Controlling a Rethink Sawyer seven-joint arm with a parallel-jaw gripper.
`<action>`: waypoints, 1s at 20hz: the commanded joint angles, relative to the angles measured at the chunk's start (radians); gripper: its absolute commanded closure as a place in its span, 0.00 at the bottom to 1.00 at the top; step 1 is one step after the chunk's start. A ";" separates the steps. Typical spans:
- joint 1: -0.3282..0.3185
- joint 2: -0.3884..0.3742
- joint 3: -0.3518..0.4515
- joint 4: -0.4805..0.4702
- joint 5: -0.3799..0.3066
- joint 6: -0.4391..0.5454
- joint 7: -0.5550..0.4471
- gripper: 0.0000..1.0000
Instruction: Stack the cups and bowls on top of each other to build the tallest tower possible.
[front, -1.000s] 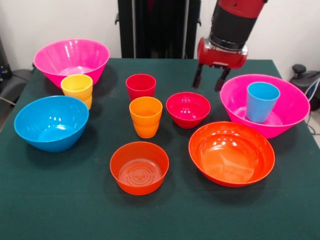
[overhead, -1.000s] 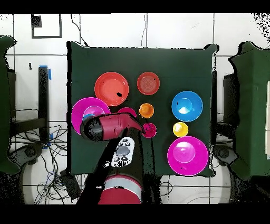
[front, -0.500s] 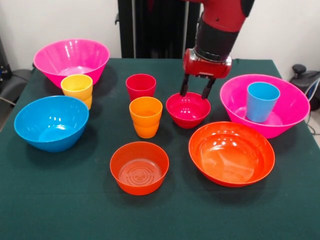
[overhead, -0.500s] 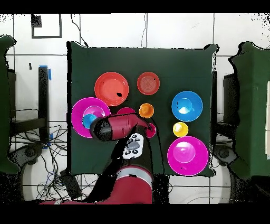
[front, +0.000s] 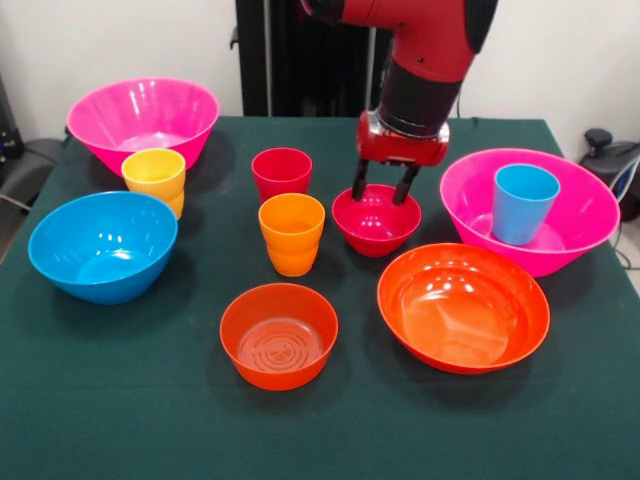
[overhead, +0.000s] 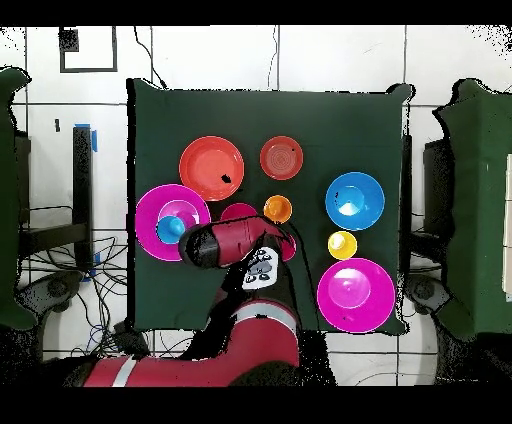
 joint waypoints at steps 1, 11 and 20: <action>-0.052 0.025 0.169 -0.104 -0.064 0.066 -0.109 0.00; -0.095 0.030 0.220 -0.201 -0.048 0.197 -0.137 0.00; -0.124 0.086 0.243 -0.293 -0.068 0.216 -0.138 0.00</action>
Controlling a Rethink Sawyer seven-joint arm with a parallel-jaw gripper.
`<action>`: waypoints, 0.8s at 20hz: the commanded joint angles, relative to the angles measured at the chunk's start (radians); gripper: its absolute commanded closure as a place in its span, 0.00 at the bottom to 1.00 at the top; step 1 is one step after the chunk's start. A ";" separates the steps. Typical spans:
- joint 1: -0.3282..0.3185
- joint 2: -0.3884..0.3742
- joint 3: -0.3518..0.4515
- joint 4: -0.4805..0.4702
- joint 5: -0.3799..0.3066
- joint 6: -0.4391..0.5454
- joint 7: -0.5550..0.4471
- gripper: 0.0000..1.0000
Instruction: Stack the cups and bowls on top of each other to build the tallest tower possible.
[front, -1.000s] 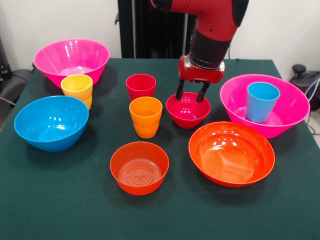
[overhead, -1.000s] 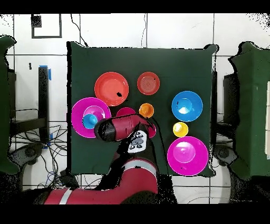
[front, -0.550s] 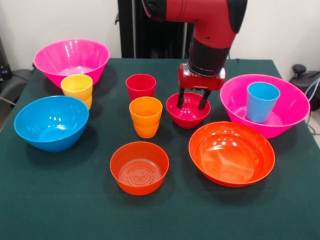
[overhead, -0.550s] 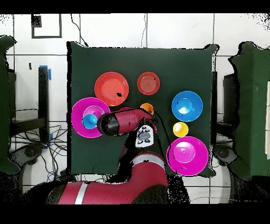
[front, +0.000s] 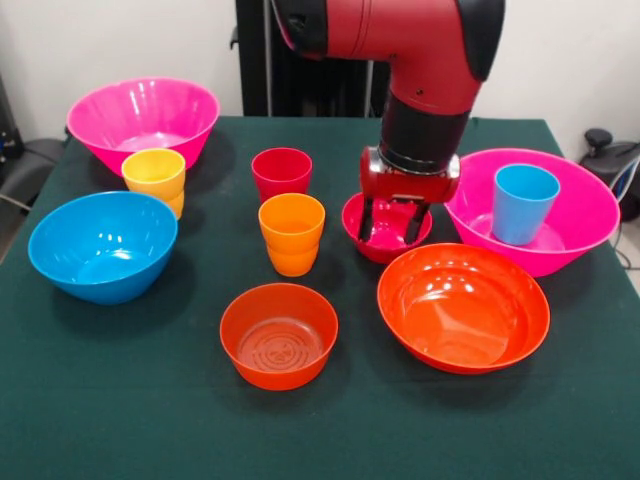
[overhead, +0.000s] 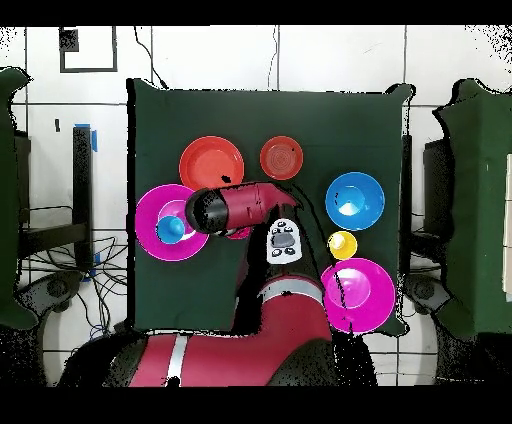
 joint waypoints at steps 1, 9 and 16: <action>-0.027 0.069 0.126 -0.130 -0.062 0.089 -0.142 0.00; -0.055 0.114 0.115 -0.197 -0.096 0.089 -0.178 0.00; -0.084 0.102 0.123 -0.156 -0.127 0.088 -0.202 0.00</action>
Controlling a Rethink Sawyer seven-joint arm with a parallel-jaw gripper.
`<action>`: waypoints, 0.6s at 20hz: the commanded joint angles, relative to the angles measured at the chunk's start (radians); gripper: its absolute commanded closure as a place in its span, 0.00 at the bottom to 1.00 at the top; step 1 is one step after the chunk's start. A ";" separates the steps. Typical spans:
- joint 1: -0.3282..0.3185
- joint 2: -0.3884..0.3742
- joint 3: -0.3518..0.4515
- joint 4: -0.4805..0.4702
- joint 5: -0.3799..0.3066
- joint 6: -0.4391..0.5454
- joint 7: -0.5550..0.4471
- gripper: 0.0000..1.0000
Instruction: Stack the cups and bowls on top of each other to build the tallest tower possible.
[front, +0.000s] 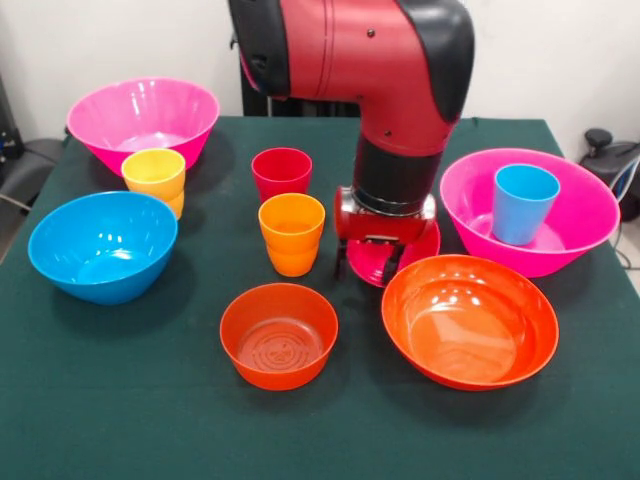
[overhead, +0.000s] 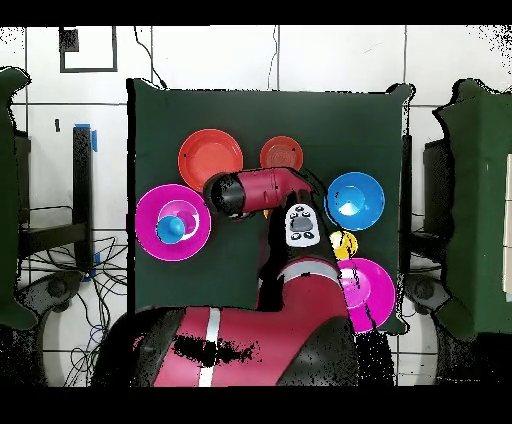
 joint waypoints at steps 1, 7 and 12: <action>-0.032 0.013 0.109 -0.021 -0.100 0.084 -0.201 0.00; -0.076 -0.105 0.166 0.083 -0.076 0.187 -0.244 0.00; -0.108 -0.147 0.195 0.118 -0.089 0.224 -0.266 0.00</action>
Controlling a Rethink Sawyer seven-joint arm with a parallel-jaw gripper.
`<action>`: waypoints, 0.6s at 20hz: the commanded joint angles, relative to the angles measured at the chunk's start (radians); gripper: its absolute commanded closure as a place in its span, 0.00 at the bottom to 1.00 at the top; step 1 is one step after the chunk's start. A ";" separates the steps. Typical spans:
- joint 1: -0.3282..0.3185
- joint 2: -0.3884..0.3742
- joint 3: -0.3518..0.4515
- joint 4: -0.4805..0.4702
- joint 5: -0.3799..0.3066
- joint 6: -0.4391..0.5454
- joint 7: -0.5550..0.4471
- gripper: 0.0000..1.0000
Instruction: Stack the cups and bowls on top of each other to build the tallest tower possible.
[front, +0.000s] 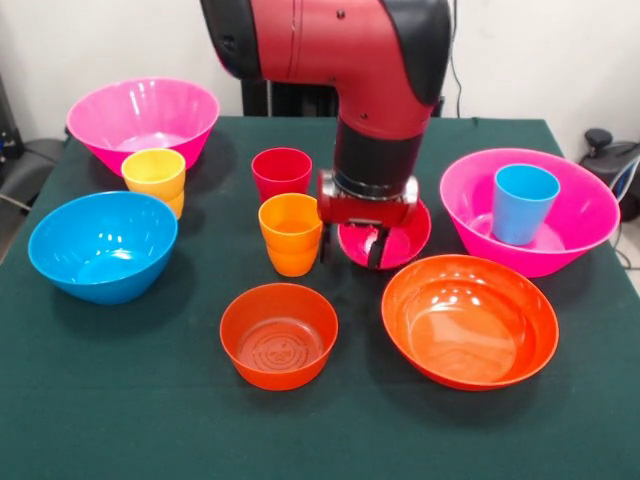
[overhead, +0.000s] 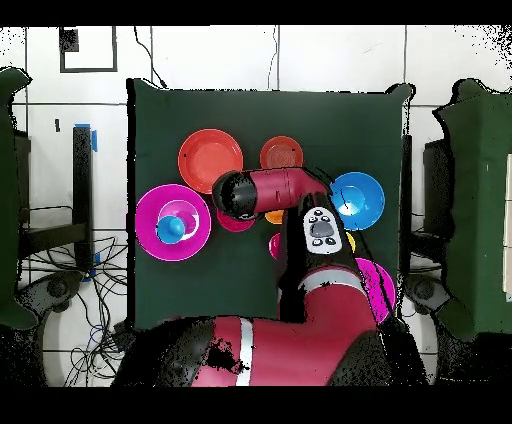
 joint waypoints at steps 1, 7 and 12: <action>-0.043 -0.086 0.143 0.074 -0.063 0.167 -0.271 0.00; -0.067 -0.108 0.175 0.104 -0.084 0.159 -0.252 0.00; -0.054 -0.035 0.164 0.054 -0.147 0.062 -0.207 0.00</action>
